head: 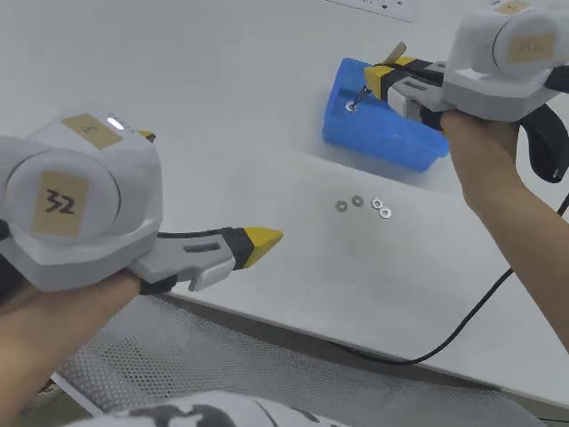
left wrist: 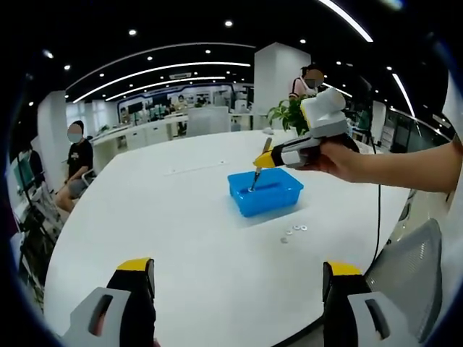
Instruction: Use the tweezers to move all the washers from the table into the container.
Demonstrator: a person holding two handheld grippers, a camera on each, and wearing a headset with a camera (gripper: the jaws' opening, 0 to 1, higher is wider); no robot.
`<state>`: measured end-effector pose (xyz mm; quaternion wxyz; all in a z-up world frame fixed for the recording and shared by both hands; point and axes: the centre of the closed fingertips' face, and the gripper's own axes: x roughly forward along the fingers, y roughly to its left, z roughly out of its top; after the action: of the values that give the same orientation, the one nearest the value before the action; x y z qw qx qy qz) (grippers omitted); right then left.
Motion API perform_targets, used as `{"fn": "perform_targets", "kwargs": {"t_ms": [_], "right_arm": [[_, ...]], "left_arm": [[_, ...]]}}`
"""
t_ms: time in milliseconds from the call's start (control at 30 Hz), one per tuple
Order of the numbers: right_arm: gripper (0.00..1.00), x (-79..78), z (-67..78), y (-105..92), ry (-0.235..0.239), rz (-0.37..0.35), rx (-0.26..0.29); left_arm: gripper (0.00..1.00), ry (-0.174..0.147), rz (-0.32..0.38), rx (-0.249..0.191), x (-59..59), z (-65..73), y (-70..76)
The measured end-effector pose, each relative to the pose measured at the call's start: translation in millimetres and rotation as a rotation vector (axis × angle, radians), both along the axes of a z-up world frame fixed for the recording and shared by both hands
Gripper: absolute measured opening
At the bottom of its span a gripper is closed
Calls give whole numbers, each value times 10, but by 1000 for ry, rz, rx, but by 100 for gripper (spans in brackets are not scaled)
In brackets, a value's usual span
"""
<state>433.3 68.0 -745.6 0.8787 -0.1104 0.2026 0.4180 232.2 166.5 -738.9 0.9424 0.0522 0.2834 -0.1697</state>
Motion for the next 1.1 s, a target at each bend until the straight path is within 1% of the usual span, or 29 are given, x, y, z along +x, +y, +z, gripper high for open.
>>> {"fn": "perform_targets", "kwargs": {"t_ms": [67,267,300,333,433,567,633,667,700,733,800,900,967,1000,1033,1100], "right_arm": [[1,71,-68,-5,5,-9,-11],[1,163,-233,20,38,-17,-18],[1,213,-303,34,46,-16,-21],[1,220,-317,35,48,-16,-22],[1,176,-368,52,63,-14,-28],[1,156,-443,50,81,-4,-38],[1,136,-480,49,89,2,-45],[1,134,-494,46,90,1,-48],[2,131,-485,47,85,-2,-39],[2,131,-494,43,94,-2,-46],[2,141,-486,49,99,-1,-37],[3,113,-379,59,99,-5,-16],[2,106,-262,42,64,1,5],[2,61,-198,42,60,5,13],[2,-29,-74,43,46,13,30],[2,-57,4,24,32,18,52]], "left_arm": [[99,4,2,0,-2,-7,-3],[99,13,7,3,-10,-16,-8],[99,12,7,4,-10,-13,-10],[99,13,6,5,-10,-13,-11],[99,14,7,13,-13,-11,-10],[99,18,10,14,-26,-21,-18],[99,27,8,16,-38,-40,-29],[99,27,7,18,-40,-43,-32],[99,27,7,20,-42,-45,-35],[99,27,7,20,-42,-45,-36],[99,27,9,15,-38,-42,-38],[99,27,7,23,-29,-44,-30],[99,26,9,27,-26,-44,-21],[99,25,10,25,-25,-42,-20],[99,24,11,23,-25,-38,-21],[99,23,10,21,-29,-34,-24]]}}
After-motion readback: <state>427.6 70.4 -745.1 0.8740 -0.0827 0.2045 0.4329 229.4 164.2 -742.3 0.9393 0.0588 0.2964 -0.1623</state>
